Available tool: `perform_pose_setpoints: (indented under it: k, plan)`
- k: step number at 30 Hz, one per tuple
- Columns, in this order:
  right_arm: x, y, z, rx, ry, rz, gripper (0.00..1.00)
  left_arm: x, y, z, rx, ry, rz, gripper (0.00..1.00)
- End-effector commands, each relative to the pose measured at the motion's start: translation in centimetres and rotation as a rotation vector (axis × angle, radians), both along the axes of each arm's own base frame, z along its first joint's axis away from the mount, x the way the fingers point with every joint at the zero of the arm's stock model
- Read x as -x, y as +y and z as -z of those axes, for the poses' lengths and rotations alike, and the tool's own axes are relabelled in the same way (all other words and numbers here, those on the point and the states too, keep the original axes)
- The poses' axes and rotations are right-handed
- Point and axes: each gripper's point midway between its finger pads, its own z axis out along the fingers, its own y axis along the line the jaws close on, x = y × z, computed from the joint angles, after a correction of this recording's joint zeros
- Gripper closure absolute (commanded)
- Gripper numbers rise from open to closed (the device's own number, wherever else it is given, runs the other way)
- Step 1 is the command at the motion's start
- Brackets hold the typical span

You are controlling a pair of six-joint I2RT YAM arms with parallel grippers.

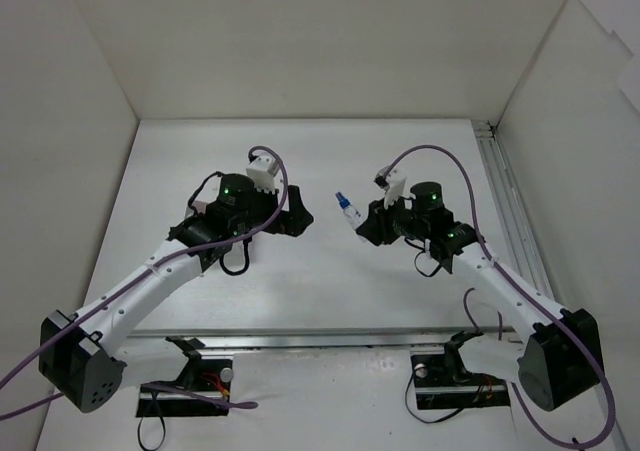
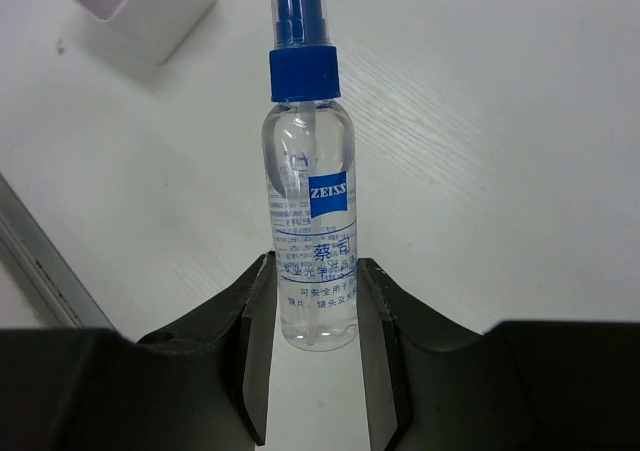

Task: Sort the stationery into containers
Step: Pick up the stationery from the center of the board, then place the stationery in the storage box.

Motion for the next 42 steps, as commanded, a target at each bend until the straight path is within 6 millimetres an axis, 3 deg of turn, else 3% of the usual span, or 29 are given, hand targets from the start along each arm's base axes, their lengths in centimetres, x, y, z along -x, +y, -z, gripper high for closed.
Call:
perform_pose_setpoints:
  k: [1,5,9,15,18,21,27,28,30,31,34,35,37,38,42]
  plan:
    - [0.8,2.8,-3.7,-0.055,-0.155,-0.134,1.00,-0.6,-2.3,-4.5,0.115,-0.095,0.048,0.00]
    - [2.7,5.3,-4.8,-0.072,-0.199,-0.216,1.00,-0.6,-3.5,-4.7,0.148,-0.099,0.067,0.00]
    - [3.0,6.7,-5.6,-0.063,-0.240,-0.231,1.00,-0.5,-4.9,-4.4,0.164,-0.079,0.102,0.00]
    - [3.2,8.2,-6.8,-0.073,-0.289,-0.228,1.00,-1.0,-5.6,-3.9,0.170,-0.067,0.107,0.00]
    - [2.5,8.1,-8.0,-0.128,-0.331,-0.146,1.00,-0.8,-5.7,-3.3,0.173,-0.050,0.112,0.05]
    - [2.7,8.5,-9.5,-0.207,-0.384,-0.130,1.00,-0.7,-6.1,-3.9,0.213,-0.074,0.129,0.13]
    - [3.5,9.8,-9.8,-0.207,-0.377,-0.179,1.00,-0.5,-6.6,-4.3,0.242,-0.094,0.159,0.49]
    - [3.6,10.1,-9.5,-0.201,-0.374,-0.185,1.00,-0.6,-6.8,-4.0,0.239,-0.084,0.163,0.63]
    - [3.4,10.2,-9.5,-0.190,-0.379,-0.169,1.00,-0.6,-6.8,-3.8,0.234,-0.072,0.166,0.80]
    - [3.4,10.2,-9.3,-0.183,-0.377,-0.165,1.00,-0.6,-6.8,-3.7,0.231,-0.066,0.164,0.97]
    - [3.0,10.0,-9.2,-0.168,-0.373,-0.138,0.98,-0.6,-6.5,-3.8,0.223,-0.072,0.151,1.00]
    - [2.9,10.0,-9.3,-0.171,-0.366,-0.126,0.94,-0.6,-6.3,-3.8,0.221,-0.074,0.139,1.00]
    - [2.4,9.8,-9.2,-0.161,-0.351,-0.088,0.48,-0.8,-5.6,-4.1,0.215,-0.095,0.105,1.00]
    - [2.3,9.7,-9.2,-0.159,-0.343,-0.079,0.03,-0.9,-5.2,-3.9,0.200,-0.093,0.086,1.00]
    - [1.7,8.5,-8.9,-0.118,-0.307,-0.001,0.02,-1.7,-1.9,-3.6,0.104,-0.120,-0.065,1.00]
